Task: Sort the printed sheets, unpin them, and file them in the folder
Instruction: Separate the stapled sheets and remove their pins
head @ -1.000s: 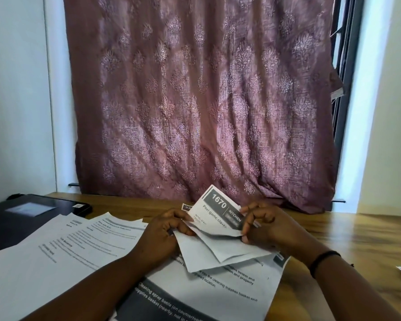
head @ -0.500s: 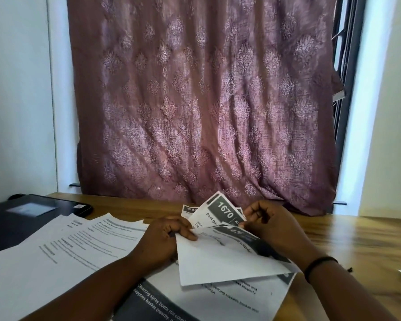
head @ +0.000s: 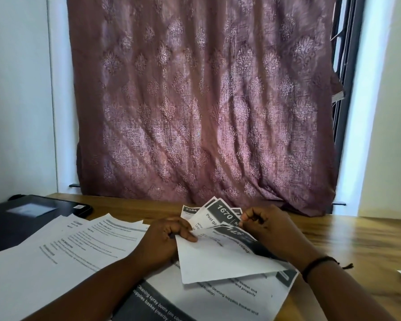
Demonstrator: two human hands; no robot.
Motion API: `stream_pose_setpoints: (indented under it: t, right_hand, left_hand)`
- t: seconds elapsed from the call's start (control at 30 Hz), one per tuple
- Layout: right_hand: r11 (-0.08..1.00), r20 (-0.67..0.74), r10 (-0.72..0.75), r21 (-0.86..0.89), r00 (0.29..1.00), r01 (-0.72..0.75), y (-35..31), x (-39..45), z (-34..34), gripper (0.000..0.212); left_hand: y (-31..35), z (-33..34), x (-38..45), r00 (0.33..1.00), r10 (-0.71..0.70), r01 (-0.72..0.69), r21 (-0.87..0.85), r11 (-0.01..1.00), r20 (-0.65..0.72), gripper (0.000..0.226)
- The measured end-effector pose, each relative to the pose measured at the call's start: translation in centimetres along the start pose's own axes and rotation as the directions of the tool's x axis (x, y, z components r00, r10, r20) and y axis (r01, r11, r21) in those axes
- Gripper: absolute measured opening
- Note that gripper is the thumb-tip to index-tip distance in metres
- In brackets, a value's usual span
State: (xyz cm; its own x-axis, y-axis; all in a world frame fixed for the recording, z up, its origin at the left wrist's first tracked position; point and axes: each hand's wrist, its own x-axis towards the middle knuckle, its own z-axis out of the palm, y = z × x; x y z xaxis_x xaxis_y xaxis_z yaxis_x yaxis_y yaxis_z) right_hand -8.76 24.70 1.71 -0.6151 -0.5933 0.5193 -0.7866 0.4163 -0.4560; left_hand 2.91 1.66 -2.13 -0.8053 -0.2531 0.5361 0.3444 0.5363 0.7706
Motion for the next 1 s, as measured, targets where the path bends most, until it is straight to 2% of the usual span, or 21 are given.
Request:
stream_pose_setpoints:
  t: [0.17,0.3,0.43,0.5,0.6,0.73,0.87,0.97,1.0]
  right_hand:
    - [0.993,-0.103,-0.112,-0.047,0.988,0.108,0.6,0.1,0.1,0.005]
    - [0.99,-0.119,-0.141,-0.001,0.983,0.142,0.3,0.1,0.0,0.008]
    - [0.984,-0.055,-0.104,0.138,0.993,0.111,0.0,-0.2,0.0,0.016]
    - [0.986,-0.038,-0.087,0.14,0.995,0.092,-0.3,-0.3,0.0,0.004]
    - [0.99,-0.046,-0.07,0.122,0.996,0.076,-0.4,-0.1,0.0,0.017]
    - [0.991,-0.046,-0.009,0.136,0.999,0.015,0.0,0.1,0.3,0.009]
    - [0.968,-0.022,0.106,0.232,0.994,-0.098,0.6,0.2,0.6,0.037]
    - [0.924,0.089,0.144,0.345,0.986,-0.166,0.6,0.0,0.6,0.014]
    - [0.924,0.101,0.145,0.343,0.984,-0.171,0.9,0.0,0.6,0.014]
  left_hand:
    - [0.4,-0.1,0.0,0.998,-0.038,0.037,-0.034,0.999,-0.04,0.04]
    - [0.6,-0.2,0.0,0.997,-0.052,0.049,-0.053,0.997,-0.056,0.038]
    - [0.6,-0.3,0.0,0.997,-0.058,0.053,-0.089,0.995,-0.058,0.038]
    - [0.5,-0.3,0.0,0.996,-0.065,0.058,-0.111,0.992,-0.063,0.038]
    - [0.3,-0.2,0.0,0.995,-0.077,0.069,-0.128,0.989,-0.056,0.047]
    - [0.4,-0.2,0.0,0.996,-0.074,0.065,-0.147,0.987,-0.054,0.043]
    - [0.7,-0.1,-0.2,0.998,-0.048,0.041,-0.139,0.989,-0.048,0.029]
    - [0.8,-0.2,-0.1,0.999,-0.033,0.029,-0.117,0.993,-0.032,0.033]
    - [0.7,-0.2,-0.1,0.999,-0.03,0.027,-0.107,0.994,-0.027,0.036]
